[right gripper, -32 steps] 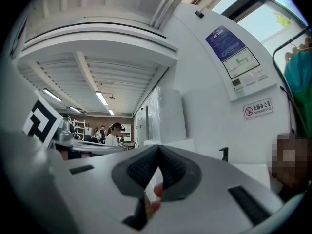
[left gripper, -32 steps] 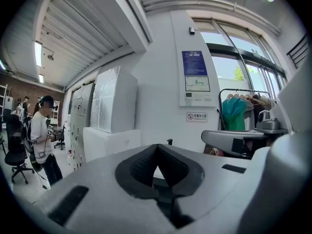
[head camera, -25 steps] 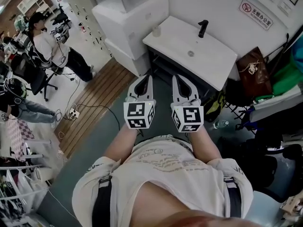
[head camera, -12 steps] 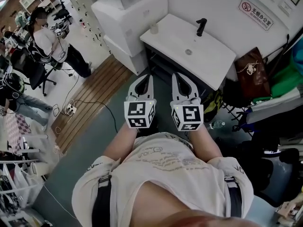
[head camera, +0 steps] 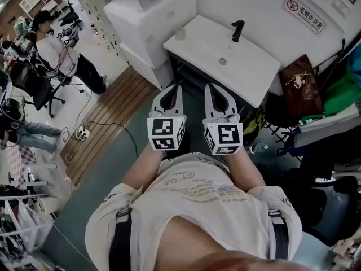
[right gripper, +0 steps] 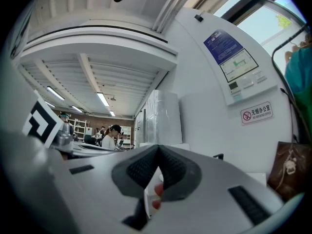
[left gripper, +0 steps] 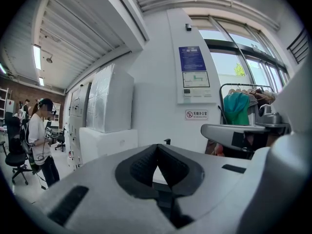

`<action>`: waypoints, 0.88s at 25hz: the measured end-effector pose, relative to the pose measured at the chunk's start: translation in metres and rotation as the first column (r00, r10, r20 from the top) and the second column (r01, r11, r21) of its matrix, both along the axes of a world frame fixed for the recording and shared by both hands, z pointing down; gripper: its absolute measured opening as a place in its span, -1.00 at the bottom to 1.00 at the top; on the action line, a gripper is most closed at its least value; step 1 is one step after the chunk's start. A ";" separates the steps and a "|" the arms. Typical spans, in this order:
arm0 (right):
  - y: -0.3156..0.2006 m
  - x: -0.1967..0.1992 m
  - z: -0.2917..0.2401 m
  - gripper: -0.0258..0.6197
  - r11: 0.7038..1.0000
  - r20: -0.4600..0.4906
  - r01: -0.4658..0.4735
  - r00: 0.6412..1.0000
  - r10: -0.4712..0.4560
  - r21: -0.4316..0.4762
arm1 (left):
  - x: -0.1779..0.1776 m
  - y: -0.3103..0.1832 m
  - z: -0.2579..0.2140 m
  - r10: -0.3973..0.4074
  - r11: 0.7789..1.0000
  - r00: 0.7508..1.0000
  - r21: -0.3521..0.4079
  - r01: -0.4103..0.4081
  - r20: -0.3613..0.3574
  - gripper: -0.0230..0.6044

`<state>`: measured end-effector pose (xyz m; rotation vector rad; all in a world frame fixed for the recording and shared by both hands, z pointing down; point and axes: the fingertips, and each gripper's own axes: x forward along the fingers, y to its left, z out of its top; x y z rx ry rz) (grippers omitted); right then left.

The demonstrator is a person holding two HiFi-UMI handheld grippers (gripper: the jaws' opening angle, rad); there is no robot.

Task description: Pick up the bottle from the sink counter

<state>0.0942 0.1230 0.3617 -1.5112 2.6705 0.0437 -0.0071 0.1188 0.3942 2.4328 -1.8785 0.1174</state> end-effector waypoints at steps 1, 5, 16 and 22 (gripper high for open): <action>-0.004 0.000 0.000 -0.85 1.000 0.001 -0.002 1.000 0.002 0.000 | 0.000 -0.004 0.000 0.002 1.000 1.000 -0.001 -0.002 -0.001 -0.86; -0.018 -0.004 0.001 -0.85 1.000 0.001 -0.006 1.000 0.006 -0.005 | -0.004 -0.019 0.001 0.007 1.000 1.000 -0.001 -0.007 -0.010 -0.86; -0.074 -0.019 0.013 -0.85 0.999 -0.012 -0.037 0.999 0.036 -0.024 | -0.017 -0.076 0.013 0.035 0.999 0.999 -0.022 -0.035 -0.017 -0.86; -0.120 -0.026 0.019 -0.85 0.998 -0.013 -0.053 0.999 0.052 -0.040 | -0.026 -0.122 0.022 0.043 0.998 0.999 -0.045 -0.044 -0.018 -0.86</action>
